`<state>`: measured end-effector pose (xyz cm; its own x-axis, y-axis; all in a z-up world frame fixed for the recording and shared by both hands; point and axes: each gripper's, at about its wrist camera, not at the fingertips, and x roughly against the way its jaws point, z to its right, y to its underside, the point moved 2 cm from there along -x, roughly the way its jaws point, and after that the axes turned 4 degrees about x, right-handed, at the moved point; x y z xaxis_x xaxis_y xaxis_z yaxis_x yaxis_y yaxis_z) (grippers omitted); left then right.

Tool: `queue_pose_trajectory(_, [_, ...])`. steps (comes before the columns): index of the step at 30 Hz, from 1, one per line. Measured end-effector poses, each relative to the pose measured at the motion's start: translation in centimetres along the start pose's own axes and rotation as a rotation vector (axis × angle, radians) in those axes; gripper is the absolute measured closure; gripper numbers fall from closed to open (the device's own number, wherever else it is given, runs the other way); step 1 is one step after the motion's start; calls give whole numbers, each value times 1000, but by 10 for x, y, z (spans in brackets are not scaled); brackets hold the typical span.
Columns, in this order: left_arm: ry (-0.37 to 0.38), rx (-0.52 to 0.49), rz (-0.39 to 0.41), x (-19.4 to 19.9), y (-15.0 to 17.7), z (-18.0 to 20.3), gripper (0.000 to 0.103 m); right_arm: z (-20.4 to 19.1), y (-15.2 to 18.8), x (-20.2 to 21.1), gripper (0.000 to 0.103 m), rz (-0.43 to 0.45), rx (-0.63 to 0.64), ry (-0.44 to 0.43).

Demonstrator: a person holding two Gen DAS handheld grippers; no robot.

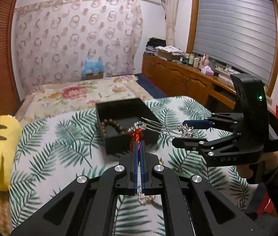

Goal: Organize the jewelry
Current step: 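Carry the held jewelry into the black box and open the left tool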

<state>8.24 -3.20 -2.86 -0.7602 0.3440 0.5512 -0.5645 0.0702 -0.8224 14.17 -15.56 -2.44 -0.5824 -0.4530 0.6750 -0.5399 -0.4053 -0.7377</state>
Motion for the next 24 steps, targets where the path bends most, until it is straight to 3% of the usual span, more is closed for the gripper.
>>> queue_pose_trajectory(10, [-31,-6,40,-10,-31,-13,102,13,-33,-30,42,10,17,31])
queue_pose_trajectory(24, [-71,14,4,-43,-42,-32,102,23,-41,-71,42,-12,-5,28])
